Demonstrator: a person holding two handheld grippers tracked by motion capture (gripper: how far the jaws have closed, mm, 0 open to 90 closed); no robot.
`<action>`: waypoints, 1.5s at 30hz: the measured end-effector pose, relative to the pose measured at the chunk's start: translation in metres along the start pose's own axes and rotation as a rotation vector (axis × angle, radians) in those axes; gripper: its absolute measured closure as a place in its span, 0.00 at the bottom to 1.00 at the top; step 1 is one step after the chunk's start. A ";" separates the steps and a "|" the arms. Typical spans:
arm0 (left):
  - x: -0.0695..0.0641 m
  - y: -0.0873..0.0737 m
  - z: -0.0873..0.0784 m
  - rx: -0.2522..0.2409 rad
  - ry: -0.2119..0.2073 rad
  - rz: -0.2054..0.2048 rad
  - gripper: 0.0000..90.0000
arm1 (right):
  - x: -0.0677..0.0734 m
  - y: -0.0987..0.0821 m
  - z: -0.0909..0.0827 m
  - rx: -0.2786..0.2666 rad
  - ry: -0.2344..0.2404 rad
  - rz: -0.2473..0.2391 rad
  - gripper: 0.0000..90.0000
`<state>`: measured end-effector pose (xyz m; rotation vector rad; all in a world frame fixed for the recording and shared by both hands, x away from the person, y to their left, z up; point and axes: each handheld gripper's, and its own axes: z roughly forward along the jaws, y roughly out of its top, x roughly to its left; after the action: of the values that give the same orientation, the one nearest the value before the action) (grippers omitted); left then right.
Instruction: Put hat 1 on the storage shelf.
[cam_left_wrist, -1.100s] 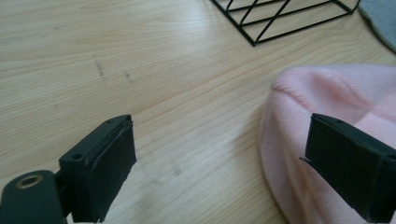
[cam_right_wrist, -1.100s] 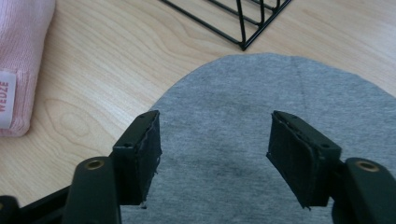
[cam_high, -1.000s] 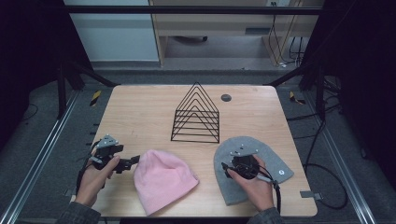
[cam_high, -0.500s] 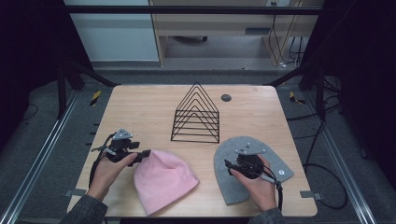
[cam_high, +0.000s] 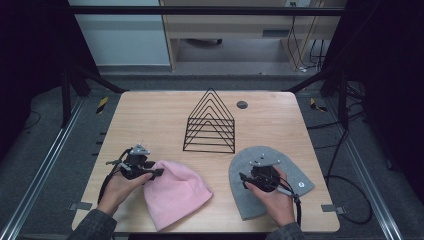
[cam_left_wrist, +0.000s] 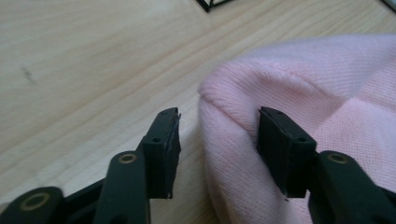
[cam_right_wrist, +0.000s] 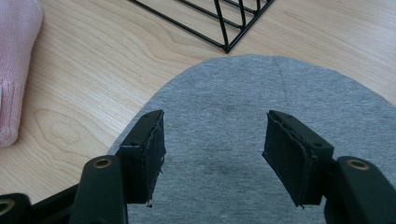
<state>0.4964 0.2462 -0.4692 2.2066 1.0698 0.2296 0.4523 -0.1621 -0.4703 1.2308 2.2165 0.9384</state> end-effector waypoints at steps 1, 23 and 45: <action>-0.002 0.000 0.002 0.014 -0.009 0.008 0.56 | 0.000 0.000 0.000 0.000 0.002 -0.003 0.42; -0.023 0.010 -0.030 -0.155 0.052 0.109 0.83 | 0.001 0.001 0.000 -0.012 -0.009 -0.015 0.41; -0.030 0.018 -0.058 -0.239 0.058 0.161 0.83 | 0.003 0.002 -0.001 -0.021 -0.020 -0.024 0.39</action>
<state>0.4642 0.2444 -0.4102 2.0803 0.8465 0.4702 0.4514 -0.1590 -0.4679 1.1960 2.1951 0.9337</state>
